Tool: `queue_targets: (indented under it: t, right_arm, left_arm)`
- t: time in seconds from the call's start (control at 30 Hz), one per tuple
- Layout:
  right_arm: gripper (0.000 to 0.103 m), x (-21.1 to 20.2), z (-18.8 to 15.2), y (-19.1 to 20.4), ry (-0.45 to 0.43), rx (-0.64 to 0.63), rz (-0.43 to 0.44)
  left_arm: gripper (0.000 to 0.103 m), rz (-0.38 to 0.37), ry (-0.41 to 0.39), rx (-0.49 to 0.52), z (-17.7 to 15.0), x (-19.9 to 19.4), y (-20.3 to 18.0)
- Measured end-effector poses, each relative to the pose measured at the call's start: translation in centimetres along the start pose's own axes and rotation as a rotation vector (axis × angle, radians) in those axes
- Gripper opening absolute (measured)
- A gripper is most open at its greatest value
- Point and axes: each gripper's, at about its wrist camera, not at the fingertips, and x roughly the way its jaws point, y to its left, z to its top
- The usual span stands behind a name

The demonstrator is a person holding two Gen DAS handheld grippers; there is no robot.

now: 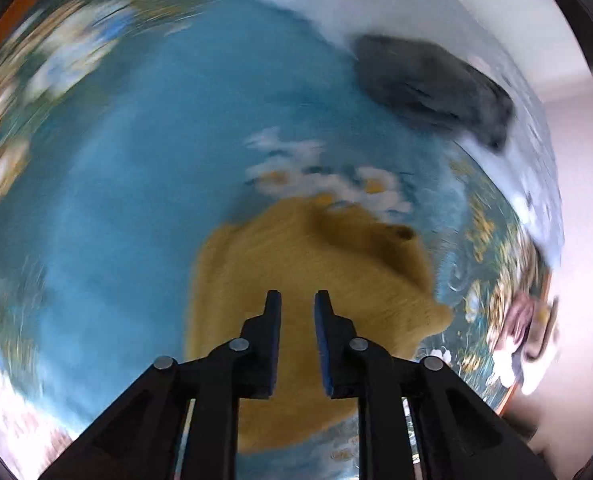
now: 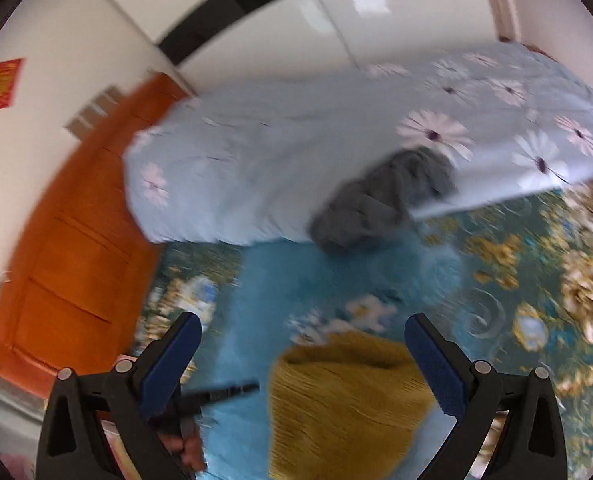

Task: Fold clothes
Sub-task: 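Grasp the sweater edge with the left gripper and lift it off the bed, then hold the sweater with the left gripper while the right gripper grasps another edge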

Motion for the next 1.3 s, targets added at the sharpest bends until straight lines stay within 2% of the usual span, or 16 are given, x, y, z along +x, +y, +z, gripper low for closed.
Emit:
queue_targets:
  t: [0.1,0.17,0.2,0.27,0.37,0.4,0.43,0.47,0.5,0.6,0.7,0.8,0.93,1.03,1.17,1.3]
  right_arm:
    - [0.103,1.0,-1.0,-2.8,0.076,0.057,-0.072]
    - [0.103,1.6,-1.7,-4.7,0.127,0.095,-0.120]
    - [0.103,1.9,-2.1,-5.6,0.153,0.114,-0.144]
    - [0.103,2.4,-2.8,-7.4,0.201,0.154,-0.190]
    - [0.103,1.8,-4.5,-9.6,0.245,0.225,-0.243]
    - [0.103,1.5,-5.2,-10.3,0.258,0.246,-0.264]
    - [0.103,1.2,-5.8,-11.0,0.269,0.268,-0.283]
    - [0.103,1.2,-6.1,-11.6,0.278,0.289,-0.295]
    - [0.103,1.2,-6.2,-12.0,0.281,0.303,-0.304]
    - [0.103,1.5,-6.4,-12.8,0.286,0.344,-0.310]
    - [0.103,3.1,-6.2,-12.5,0.298,0.350,-0.283]
    - [0.103,4.9,-6.1,-11.9,0.314,0.343,-0.253]
    - [0.103,7.3,-6.3,-10.9,0.342,0.337,-0.210]
    - [0.103,9.4,-6.9,-9.6,0.379,0.310,-0.176]
    - [0.103,12.3,-7.5,-8.1,0.430,0.295,-0.146]
    - [0.103,16.1,-7.0,-5.8,0.477,0.234,-0.123]
  left_arm:
    - [0.050,0.016,0.035,0.254,2.2,3.2,-5.6]
    - [0.051,0.044,0.064,0.414,3.1,5.6,-8.8]
    - [0.051,0.062,0.082,0.460,3.4,6.9,-9.7]
    - [0.051,0.057,0.135,0.504,3.7,9.4,-11.3]
    - [0.051,0.048,0.193,0.514,3.8,12.1,-12.2]
    - [0.044,0.046,0.204,0.511,3.8,12.7,-12.4]
    - [0.017,0.049,0.202,0.499,3.8,12.9,-12.3]
    - [0.003,0.059,0.200,0.484,3.8,13.0,-12.1]
    - [0.004,0.060,0.195,0.464,3.8,13.0,-11.7]
    - [0.004,-0.005,0.136,0.384,3.9,11.1,-9.7]
    - [0.004,-0.101,0.052,0.238,3.6,6.8,-5.7]
    - [0.004,-0.139,-0.004,0.119,2.1,2.7,-0.9]
    - [0.004,-0.102,-0.009,0.034,-1.9,-1.3,6.2]
    - [0.004,-0.054,0.034,0.005,-5.4,-2.5,9.8]
    - [0.004,0.003,0.116,-0.030,-9.2,-2.0,12.5]
    - [0.004,0.012,0.144,-0.049,-10.1,-1.2,13.4]
